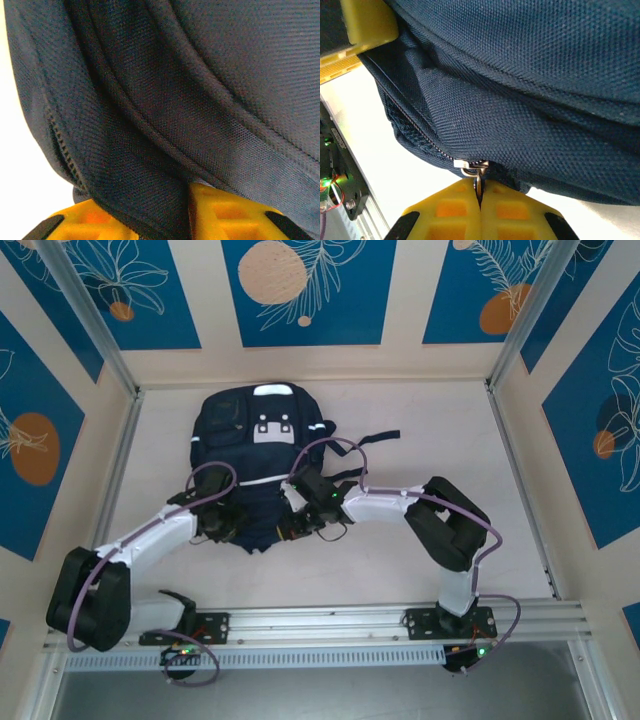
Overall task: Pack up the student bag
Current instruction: Zip the student bag at the center of the table.
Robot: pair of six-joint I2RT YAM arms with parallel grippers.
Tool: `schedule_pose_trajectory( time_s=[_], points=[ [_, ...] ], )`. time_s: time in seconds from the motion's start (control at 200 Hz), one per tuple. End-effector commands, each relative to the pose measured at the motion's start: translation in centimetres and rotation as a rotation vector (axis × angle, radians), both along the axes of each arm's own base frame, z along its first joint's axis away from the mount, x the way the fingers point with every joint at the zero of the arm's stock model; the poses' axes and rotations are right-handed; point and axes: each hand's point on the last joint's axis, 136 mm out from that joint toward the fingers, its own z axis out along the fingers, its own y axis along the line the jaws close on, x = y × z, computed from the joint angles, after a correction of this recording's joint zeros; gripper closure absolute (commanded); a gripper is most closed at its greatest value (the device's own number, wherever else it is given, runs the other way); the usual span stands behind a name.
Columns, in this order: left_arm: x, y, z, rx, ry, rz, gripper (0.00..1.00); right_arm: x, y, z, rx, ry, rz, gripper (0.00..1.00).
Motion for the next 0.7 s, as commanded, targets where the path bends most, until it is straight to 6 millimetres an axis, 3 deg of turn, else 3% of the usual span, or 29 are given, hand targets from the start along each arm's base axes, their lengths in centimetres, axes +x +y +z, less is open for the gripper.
schedule_pose_trajectory(
  time_s=[0.0, 0.095, 0.315, 0.695],
  points=[
    [-0.3, 2.4, 0.7, 0.090, -0.011, 0.019, 0.62, -0.9, -2.9, -3.3, -0.144, 0.070, 0.001, 1.00],
    [0.0, 1.5, 1.8, 0.046, -0.026, -0.004, 0.55, -1.2, -1.7, -3.4, -0.116, 0.093, 0.010, 1.00],
    [-0.2, -0.7, 2.6, -0.026, -0.040, -0.031, 0.54, -1.7, 0.1, -3.8, -0.103, 0.117, 0.024, 1.00],
    [0.3, -1.9, 2.3, -0.037, -0.042, -0.042, 0.64, -1.5, 0.2, -3.7, -0.101, 0.115, 0.012, 1.00]
  ],
)
